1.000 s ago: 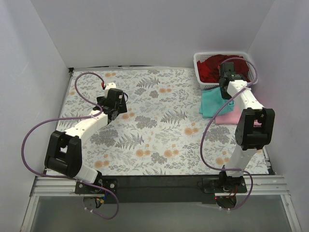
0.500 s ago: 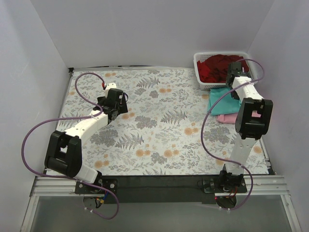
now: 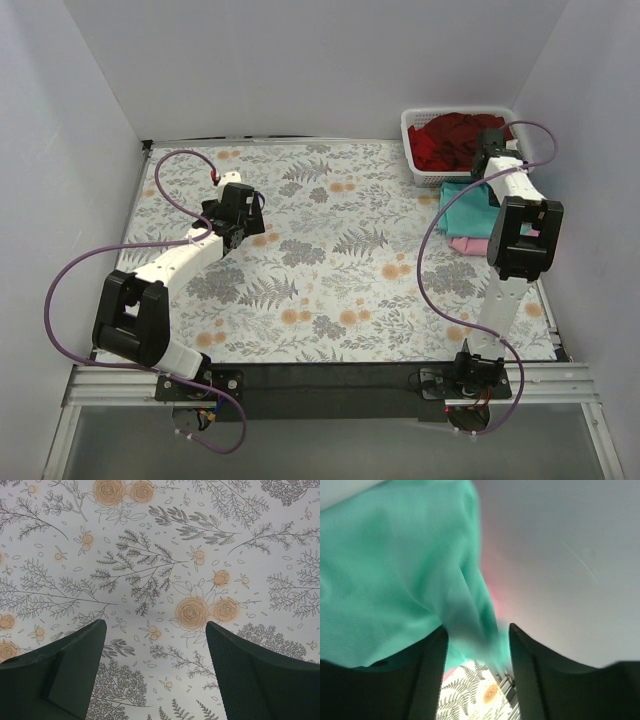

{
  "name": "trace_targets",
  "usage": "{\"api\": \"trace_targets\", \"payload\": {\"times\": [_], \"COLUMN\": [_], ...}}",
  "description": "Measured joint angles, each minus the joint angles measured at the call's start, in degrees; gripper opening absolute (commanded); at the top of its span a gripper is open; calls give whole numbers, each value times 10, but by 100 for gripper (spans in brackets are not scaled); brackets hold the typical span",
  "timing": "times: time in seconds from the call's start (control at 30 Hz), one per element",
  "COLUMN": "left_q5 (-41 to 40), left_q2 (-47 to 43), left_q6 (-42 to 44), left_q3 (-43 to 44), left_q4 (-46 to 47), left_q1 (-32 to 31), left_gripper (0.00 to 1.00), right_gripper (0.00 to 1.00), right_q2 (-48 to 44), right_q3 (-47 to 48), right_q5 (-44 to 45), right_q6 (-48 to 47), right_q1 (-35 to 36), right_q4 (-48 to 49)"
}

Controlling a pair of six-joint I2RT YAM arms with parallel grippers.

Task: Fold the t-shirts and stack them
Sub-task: Neatly place the folded tshirt to the corner, then reset both grippers

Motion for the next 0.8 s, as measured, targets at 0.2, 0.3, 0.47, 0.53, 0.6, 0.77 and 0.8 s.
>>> {"api": "trace_targets", "payload": {"times": [0.2,0.3,0.47,0.53,0.6,0.77,0.8], "left_q5": [3,4,5,10,14,36,43], "left_q2": [0,0,0,0,-2,-30,-42], "left_q6": [0,0,-1,-3,-7,-27,-33], "left_q3": [0,1,1,2,3,3,3], "left_q4": [0,0,0,-1,-3,-22,-32], "left_q1": [0,0,2,3,3,3,3], "left_gripper": [80,80,80,80,81,81,81], "right_gripper": [77,77,77,78,80,91,92], "right_q2": [-11,-54,-207,-280,-360,-549,-582], "right_q3": [-9,-29,-72,-93,-112,-180,-198], "right_q5": [49,42,-26,-66,-116,-230,-252], "right_q6": [30,55,92,103,114,134,139], "right_q1": [-3,-3,-3,-3,-3,-3,-3], "right_q4": [-2,-19,-42,-47,-46,-47,-47]}}
